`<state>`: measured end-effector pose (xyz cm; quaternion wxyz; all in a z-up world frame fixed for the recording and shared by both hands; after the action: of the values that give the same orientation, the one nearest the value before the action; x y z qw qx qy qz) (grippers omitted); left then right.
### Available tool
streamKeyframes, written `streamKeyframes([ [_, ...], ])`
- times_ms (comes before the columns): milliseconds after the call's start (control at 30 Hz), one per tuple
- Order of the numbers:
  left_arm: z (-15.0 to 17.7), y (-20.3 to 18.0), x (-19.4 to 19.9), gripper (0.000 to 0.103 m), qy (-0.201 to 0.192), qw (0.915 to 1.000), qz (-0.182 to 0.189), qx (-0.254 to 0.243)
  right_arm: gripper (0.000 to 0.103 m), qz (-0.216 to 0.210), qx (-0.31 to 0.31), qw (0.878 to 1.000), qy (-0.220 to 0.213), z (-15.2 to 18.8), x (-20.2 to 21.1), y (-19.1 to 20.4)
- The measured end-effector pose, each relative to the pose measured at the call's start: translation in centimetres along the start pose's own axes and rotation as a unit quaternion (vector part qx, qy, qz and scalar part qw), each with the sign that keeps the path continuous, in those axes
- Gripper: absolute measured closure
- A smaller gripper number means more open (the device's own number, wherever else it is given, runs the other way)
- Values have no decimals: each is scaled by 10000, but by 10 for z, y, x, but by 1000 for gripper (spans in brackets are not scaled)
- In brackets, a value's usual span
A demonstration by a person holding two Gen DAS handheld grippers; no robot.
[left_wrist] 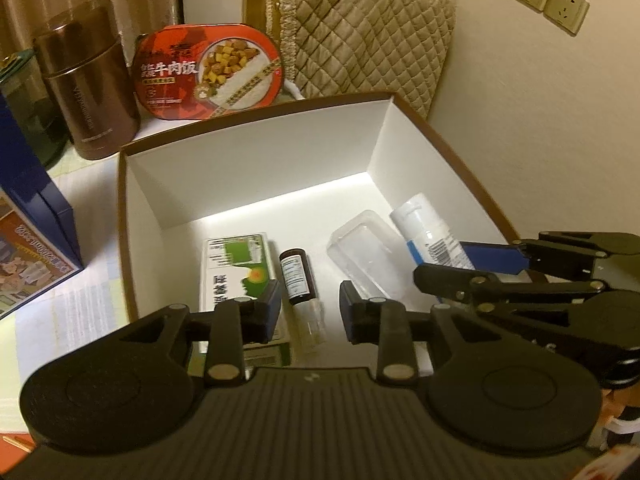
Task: Organize rigid objects
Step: 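Lower both items into the box and open both tools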
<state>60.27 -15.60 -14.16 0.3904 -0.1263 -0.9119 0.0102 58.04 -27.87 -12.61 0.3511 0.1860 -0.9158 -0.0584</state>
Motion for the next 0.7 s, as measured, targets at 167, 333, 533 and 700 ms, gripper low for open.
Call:
streamKeyframes([
  [167, 0, 7, 3, 74, -9, 10000, -56, 29, 70, -19, 43, 10000, 6, -1, -3, 2],
  [333, 0, 8, 6, 74, -16, 10000, -81, 35, 70, -67, 90, 9999, -14, -3, -4, 6],
  [533, 1, 11, 9, 74, -38, 9999, -103, 37, 70, -90, 113, 9999, -20, -3, -5, 10],
  [700, 1, 11, 10, 74, -34, 9999, -106, 34, 70, -100, 131, 9999, -29, -4, -5, 13],
])
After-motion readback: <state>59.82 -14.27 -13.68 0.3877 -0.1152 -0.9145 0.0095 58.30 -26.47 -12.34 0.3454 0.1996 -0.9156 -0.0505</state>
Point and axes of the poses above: each gripper's, at about its wrist camera, not at the fingertips, and x roughly against the way its jaws point, y to its left, z to its underside, the point moved 9 cm from there along -x, roughly the way its jaws point, and after that the axes turned 11 degrees about -y, right-handed, at the moved point
